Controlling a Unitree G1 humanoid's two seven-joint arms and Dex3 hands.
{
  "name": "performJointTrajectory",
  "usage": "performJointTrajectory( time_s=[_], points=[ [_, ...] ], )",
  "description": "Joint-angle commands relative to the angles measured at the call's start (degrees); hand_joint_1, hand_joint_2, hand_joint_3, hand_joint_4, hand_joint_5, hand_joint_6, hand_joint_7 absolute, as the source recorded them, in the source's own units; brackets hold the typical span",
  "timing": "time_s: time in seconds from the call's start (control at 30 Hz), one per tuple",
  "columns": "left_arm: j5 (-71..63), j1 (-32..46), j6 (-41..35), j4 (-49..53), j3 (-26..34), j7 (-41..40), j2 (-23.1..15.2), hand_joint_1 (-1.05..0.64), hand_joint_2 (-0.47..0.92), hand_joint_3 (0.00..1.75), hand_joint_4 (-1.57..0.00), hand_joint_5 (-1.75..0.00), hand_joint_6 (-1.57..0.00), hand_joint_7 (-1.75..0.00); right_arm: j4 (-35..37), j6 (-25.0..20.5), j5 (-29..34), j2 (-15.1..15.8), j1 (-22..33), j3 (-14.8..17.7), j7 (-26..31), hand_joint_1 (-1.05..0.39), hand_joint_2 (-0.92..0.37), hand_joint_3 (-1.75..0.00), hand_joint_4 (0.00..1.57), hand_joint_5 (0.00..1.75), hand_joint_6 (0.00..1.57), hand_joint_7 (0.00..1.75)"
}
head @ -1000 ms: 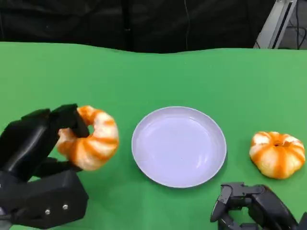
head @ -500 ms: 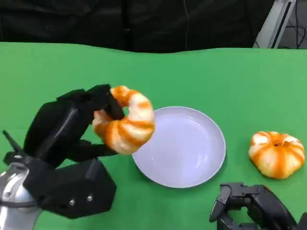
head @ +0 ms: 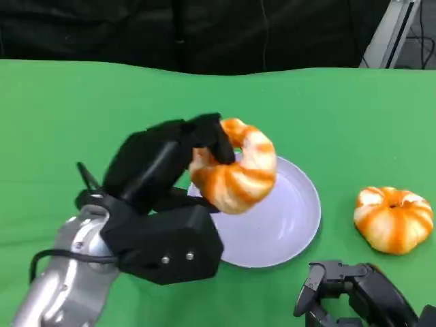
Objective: Grasp the bread from the table and place it into the plate.
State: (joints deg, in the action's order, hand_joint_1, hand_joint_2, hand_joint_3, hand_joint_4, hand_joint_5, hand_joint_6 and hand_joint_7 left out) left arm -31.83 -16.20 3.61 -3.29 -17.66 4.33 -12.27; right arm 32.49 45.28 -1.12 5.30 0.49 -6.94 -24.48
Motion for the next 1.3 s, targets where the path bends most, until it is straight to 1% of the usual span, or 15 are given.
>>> performJointTrajectory(
  time_s=[0.03,0.3,0.43,0.57,0.7,0.77,0.83,0.97,1.03,1.1,1.13,1.17,1.2,1.23,1.3],
  points=[
    [-0.41,-3.02,0.74,3.97,-1.91,1.17,0.28,-0.01,0.77,0.01,-0.6,-1.75,-0.57,-1.5,-0.18,0.71,0.11,0.34,0.22,0.1,0.79,-0.1,-0.63,-0.96,0.86,1.41,0.87,1.16],
    [-0.21,-7.02,4.27,12.76,-4.15,0.39,1.31,-0.02,0.78,0.01,-0.52,-1.75,-0.53,-1.53,-0.61,0.33,-0.09,0.12,0.59,-0.31,1.15,-0.1,-0.63,-0.96,0.86,1.42,0.88,1.13],
    [-0.17,-10.63,8.14,22.79,-5.56,-0.22,1.95,-0.03,0.79,0.01,-0.5,-1.71,-0.53,-1.48,-0.99,0.15,0.14,-0.01,0.72,-0.56,1.31,-0.13,-0.61,-0.97,0.85,1.43,0.89,1.13],
    [-0.56,-13.07,10.39,30.2,-6.27,-1.97,3.07,-0.05,0.8,0.01,-0.49,-1.67,-0.54,-1.46,-1.42,-0.26,-0.04,-0.02,0.91,-0.76,1.12,-0.13,-0.61,-0.98,0.85,1.42,0.88,1.13],
    [-0.57,-15.26,11.33,34.72,-6.87,-1.93,3.71,-0.05,0.81,0.0,-0.5,-1.58,-0.59,-1.29,-2.15,-1.08,0.06,0.07,1.01,-0.84,1.19,-0.13,-0.6,-0.98,0.85,1.43,0.88,1.14],
    [-0.72,-15.9,11.3,35.93,-7.1,-1.89,3.93,-0.05,0.81,0.0,-0.5,-1.56,-0.6,-1.26,-2.27,-1.13,-0.01,0.03,1.1,-0.88,1.13,-0.13,-0.59,-0.99,0.85,1.43,0.88,1.14],
    [-1.31,-16.91,11.03,37.55,-7.64,-1.72,4.21,-0.08,0.8,0.0,-0.53,-1.46,-0.64,-1.11,-2.25,-0.89,0.11,-0.03,1.18,-0.93,1.22,-0.13,-0.6,-0.99,0.85,1.42,0.87,1.13],
    [-1.57,-18.23,11.39,40.07,-8.11,-1.58,4.82,-0.11,0.81,0.0,-0.55,-1.35,-0.7,-0.92,-2.02,-0.27,0.59,-0.02,1.21,-0.97,1.61,-0.14,-0.6,-1.0,0.85,1.43,0.88,1.12],
    [-1.49,-18.56,11.71,40.7,-8.15,-1.62,4.94,-0.16,0.82,0.0,-0.59,-1.2,-0.79,-0.64,-2.16,-0.41,0.66,-0.01,1.23,-1.03,1.69,-0.15,-0.6,-1.0,0.84,1.43,0.88,1.12],
    [-1.42,-18.7,11.87,41.0,-8.17,-1.69,4.97,-0.17,0.82,0.0,-0.6,-1.17,-0.83,-0.56,-2.18,-0.44,0.63,0.0,1.23,-1.07,1.71,-0.15,-0.6,-1.0,0.84,1.44,0.88,1.11],
    [-1.44,-19.11,12.71,41.56,-8.39,-1.51,4.76,-0.23,0.84,0.02,-0.57,-1.05,-0.78,-0.48,-2.44,-0.68,0.68,-0.05,1.31,-1.15,1.78,-0.15,-0.6,-1.0,0.84,1.44,0.88,1.11],
    [-1.45,-19.48,13.37,42.06,-8.55,-1.39,4.62,-0.34,0.88,0.05,-0.61,-0.64,-0.7,-0.28,-2.6,-0.83,0.63,-0.1,1.35,-1.22,1.75,-0.15,-0.59,-1.0,0.84,1.45,0.88,1.12],
    [-1.46,-19.76,13.89,42.48,-8.64,-1.34,4.53,-0.46,0.9,0.12,-0.65,-0.3,-0.62,-0.11,-2.71,-0.94,0.59,-0.13,1.38,-1.27,1.73,-0.15,-0.59,-1.0,0.84,1.45,0.88,1.12],
    [-1.36,-19.95,14.27,42.78,-8.66,-1.28,4.51,-0.51,0.91,0.15,-0.65,-0.17,-0.58,-0.06,-2.71,-0.97,0.54,-0.16,1.38,-1.3,1.73,-0.15,-0.59,-1.0,0.84,1.46,0.88,1.12],
    [-1.24,-20.11,14.65,43.15,-8.6,-1.31,4.55,-0.58,0.92,0.22,-0.63,-0.06,-0.52,-0.02,-2.66,-0.96,0.49,-0.15,1.36,-1.34,1.78,-0.15,-0.59,-1.01,0.83,1.46,0.88,1.12]
  ],
)
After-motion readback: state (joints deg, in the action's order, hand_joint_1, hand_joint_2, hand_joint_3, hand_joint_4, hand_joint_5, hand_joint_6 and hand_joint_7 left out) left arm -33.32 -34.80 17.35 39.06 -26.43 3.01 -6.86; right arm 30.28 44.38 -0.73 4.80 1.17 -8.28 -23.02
